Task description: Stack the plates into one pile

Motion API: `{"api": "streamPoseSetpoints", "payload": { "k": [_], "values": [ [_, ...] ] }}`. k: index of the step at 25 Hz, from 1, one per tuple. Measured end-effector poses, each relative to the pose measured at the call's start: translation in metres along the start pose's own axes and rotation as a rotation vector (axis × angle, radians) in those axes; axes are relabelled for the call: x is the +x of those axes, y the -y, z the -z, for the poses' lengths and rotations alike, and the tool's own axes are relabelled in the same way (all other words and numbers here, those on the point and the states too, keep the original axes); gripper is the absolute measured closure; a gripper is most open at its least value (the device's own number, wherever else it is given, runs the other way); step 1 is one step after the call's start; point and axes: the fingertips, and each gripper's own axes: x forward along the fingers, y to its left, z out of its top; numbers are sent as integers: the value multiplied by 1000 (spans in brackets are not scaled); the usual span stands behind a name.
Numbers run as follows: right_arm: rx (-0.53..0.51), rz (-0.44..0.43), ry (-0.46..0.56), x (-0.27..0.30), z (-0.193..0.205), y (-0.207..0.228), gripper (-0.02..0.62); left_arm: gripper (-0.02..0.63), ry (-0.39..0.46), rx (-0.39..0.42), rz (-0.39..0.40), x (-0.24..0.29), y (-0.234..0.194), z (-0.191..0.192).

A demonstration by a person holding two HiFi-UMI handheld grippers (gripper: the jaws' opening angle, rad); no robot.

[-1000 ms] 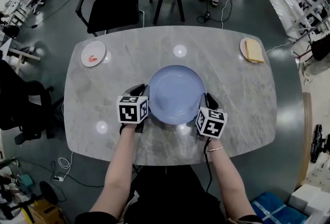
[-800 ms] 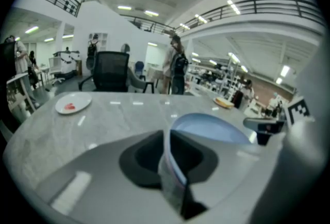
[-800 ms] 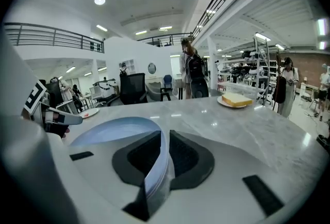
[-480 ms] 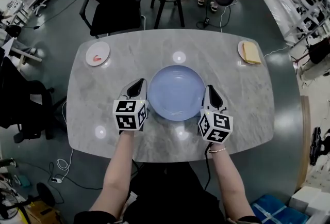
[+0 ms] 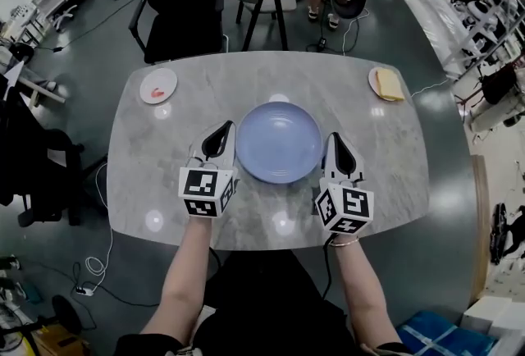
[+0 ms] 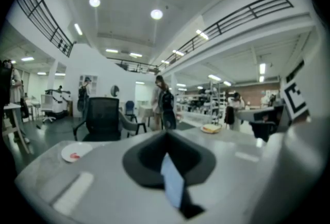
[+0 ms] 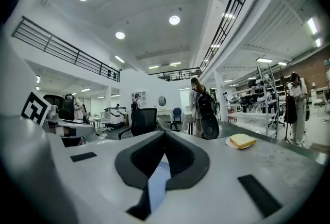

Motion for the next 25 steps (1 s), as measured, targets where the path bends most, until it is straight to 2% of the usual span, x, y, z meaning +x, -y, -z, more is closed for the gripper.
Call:
{"api": "streamPoseSetpoints", "payload": {
  "k": [13,25],
  "values": [
    [-34,-53,77,-38,-20,-32,591,600,82,8,-5,-43,5,-17],
    [-50,-44,82,-51,-21,-40,591,600,89,16,7,-57,9,-18]
  ]
}}
